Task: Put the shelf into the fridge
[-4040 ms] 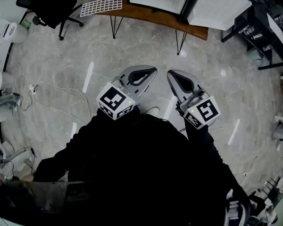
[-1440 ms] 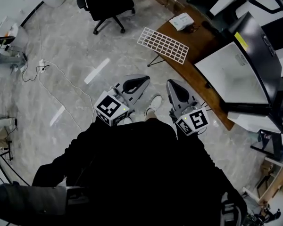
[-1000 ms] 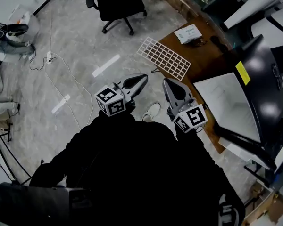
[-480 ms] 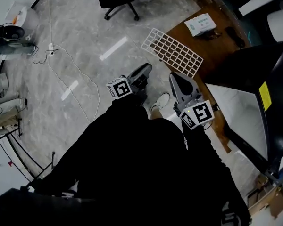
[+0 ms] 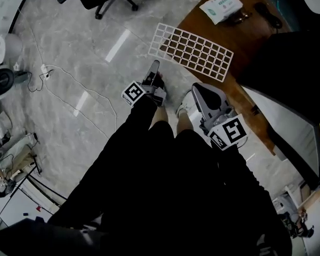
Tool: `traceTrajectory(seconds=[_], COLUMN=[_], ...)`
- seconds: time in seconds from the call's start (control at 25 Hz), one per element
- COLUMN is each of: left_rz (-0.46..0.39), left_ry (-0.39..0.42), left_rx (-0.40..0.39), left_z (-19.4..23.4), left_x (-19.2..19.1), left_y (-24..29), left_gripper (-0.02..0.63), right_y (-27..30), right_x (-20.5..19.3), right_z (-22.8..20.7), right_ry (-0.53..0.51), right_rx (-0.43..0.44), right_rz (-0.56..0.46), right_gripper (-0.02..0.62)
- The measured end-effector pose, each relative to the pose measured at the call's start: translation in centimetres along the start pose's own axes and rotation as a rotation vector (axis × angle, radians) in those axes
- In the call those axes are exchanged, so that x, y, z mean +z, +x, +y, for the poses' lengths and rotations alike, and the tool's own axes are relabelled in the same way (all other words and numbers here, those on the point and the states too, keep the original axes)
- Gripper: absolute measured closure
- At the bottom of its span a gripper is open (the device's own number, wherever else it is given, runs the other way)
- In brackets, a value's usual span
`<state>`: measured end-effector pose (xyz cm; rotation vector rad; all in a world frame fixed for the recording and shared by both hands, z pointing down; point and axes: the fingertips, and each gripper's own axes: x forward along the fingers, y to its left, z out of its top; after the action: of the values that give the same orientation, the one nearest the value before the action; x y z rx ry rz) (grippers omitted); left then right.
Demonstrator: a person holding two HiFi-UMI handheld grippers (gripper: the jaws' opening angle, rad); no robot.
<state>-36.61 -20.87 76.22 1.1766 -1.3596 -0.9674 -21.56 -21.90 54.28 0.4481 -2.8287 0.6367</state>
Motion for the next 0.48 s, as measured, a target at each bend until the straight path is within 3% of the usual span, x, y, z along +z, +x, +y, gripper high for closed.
traceTrajectory(seconds=[0.48], left_rz=[0.006], left_ry=[-0.025], left_rx=[-0.026], left_z=[2.7], left_x=[1.6], left_y=[6.0], left_gripper=[0.402], right_y=[0.4], right_x=[-2.9], right_z=[-4.3], right_ry=[0.072], right_rx=[-0.122], right_rz=[0.032], right_gripper=[0.589])
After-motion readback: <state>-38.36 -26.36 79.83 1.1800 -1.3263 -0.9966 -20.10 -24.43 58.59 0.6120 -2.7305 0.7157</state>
